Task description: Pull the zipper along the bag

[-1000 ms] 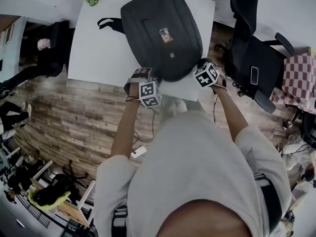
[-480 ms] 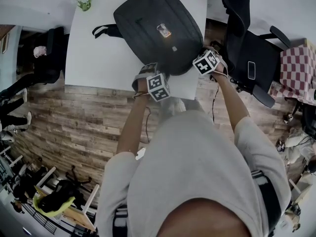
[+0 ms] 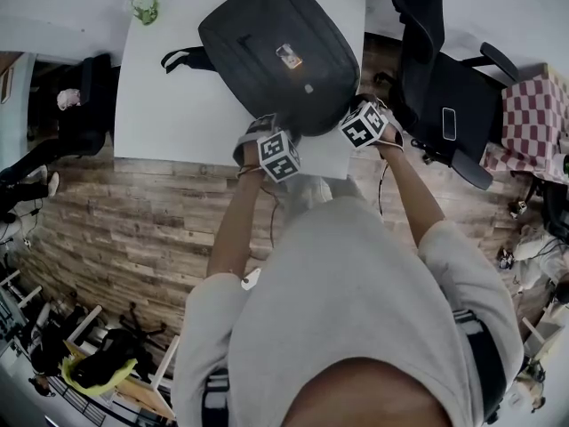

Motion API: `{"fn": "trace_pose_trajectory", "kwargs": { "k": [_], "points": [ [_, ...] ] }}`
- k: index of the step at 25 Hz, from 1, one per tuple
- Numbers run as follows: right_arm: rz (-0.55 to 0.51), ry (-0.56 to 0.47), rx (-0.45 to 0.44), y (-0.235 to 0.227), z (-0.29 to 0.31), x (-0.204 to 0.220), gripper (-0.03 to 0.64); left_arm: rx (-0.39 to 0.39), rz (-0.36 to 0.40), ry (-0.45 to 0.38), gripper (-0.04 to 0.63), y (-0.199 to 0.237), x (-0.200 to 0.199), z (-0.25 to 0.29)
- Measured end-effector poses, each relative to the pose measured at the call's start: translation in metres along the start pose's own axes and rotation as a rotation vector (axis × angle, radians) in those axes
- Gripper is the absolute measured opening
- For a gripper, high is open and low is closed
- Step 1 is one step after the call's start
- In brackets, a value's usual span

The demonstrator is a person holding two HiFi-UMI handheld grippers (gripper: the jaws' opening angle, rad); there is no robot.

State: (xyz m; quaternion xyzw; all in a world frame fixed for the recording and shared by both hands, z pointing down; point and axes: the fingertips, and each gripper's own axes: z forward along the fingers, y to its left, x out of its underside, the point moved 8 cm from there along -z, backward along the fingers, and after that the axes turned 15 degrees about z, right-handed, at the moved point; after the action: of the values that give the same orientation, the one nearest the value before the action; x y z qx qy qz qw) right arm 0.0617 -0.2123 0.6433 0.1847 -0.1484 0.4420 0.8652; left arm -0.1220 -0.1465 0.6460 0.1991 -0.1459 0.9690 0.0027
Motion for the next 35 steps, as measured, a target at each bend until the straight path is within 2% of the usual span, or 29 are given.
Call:
{"fn": "trace_pose_trajectory", "kwargs": {
  "k": [14,30,35],
  "points": [
    [0.093,0.052,-0.059,0.037,-0.026,0.016,0.018,0.029,0.015,-0.004,0.238,0.0,0.0,0.001],
    [0.064,0.071,-0.143,0.101,-0.033,0.01,0.021,0.018,0.008,-0.004,0.238,-0.001,0.0,0.003],
    [0.083,0.052,-0.181,0.1,-0.03,0.012,0.025,0.003,0.017,-0.019,0.239,-0.004,-0.001,-0.001]
  ]
}}
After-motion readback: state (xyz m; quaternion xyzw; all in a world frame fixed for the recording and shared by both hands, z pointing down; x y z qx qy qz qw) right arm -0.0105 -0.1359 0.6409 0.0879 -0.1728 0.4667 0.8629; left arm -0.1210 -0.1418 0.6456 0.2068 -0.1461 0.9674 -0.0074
